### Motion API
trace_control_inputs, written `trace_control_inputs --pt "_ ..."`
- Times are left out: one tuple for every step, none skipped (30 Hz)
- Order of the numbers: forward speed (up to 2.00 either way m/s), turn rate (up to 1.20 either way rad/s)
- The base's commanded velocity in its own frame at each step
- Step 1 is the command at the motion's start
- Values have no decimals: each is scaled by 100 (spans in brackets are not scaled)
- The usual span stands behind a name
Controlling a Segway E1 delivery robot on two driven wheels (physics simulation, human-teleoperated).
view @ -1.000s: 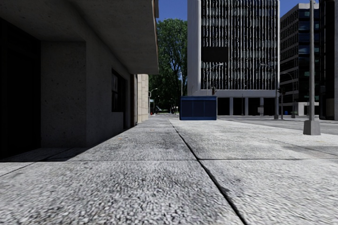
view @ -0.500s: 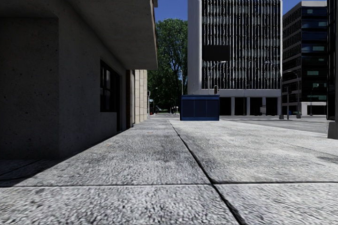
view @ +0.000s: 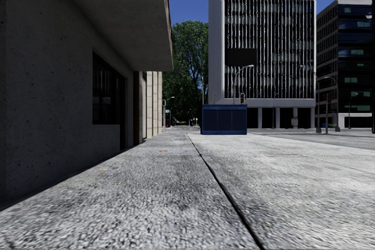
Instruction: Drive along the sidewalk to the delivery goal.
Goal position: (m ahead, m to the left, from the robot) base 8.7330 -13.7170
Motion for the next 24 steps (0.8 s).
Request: trace_control_inputs --pt "200 0" --pt "200 0" --pt "200 0" --pt "200 0" --pt "200 0" --pt "200 0" --pt "200 0" --pt "200 0" --pt "200 0" --pt "200 0" --pt "200 0" --pt "200 0" --pt "200 0" --pt "200 0" --pt "200 0" --pt "200 0" --pt "200 0" --pt "200 0" --pt "200 0" --pt "200 3" --pt "200 18" --pt "200 23" --pt "200 31" --pt "200 35"
